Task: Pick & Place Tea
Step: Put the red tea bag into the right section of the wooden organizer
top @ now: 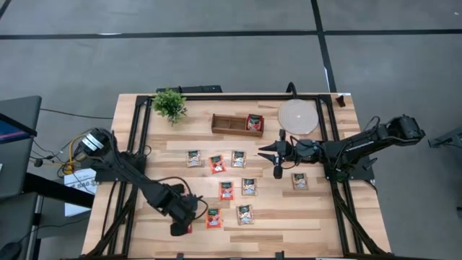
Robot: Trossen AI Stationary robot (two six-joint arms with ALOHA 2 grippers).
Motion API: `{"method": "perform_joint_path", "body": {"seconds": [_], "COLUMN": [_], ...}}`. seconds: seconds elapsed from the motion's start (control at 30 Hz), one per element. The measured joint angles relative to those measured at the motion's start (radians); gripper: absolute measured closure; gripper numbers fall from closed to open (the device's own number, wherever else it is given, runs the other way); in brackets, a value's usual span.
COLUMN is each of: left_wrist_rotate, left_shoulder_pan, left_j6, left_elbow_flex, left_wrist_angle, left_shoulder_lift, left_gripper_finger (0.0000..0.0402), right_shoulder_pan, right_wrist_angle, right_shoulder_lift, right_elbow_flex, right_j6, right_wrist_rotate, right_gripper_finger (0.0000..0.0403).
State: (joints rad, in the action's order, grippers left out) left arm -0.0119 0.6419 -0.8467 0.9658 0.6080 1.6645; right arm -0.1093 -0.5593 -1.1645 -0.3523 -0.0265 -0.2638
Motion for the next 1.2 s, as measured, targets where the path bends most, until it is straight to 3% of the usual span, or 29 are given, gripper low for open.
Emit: {"method": "perform_joint_path", "body": {"seconds": [0.33,0.9,1.2], "left_wrist_rotate": [-0.094,-0.062,-0.149], "left_shoulder_pan": [0.006,0.006,0.007], "left_j6": [0.04,0.046,0.071], "left_elbow_flex": [0.013,0.017,0.042], "left_wrist_angle": [0.019,0.002,-0.001], "left_shoulder_lift": [0.02,0.122,0.119], "left_gripper_finger": [0.0255,0.0255,0.0255], "right_shoulder_pan": [-0.001,-0.002,-0.001], "right_wrist_angle": [0.005,0.003,-0.002], "right_shoulder_lift": [0.0,0.0,0.0], "right_elbow_flex": [0.0,0.0,0.0], "right_j6": [0.001,0.002,0.018], "right_wrist_rotate": [0.0,0.002,0.001], "right_gripper_finger": [0.0327,0.0327,0.0327]}}
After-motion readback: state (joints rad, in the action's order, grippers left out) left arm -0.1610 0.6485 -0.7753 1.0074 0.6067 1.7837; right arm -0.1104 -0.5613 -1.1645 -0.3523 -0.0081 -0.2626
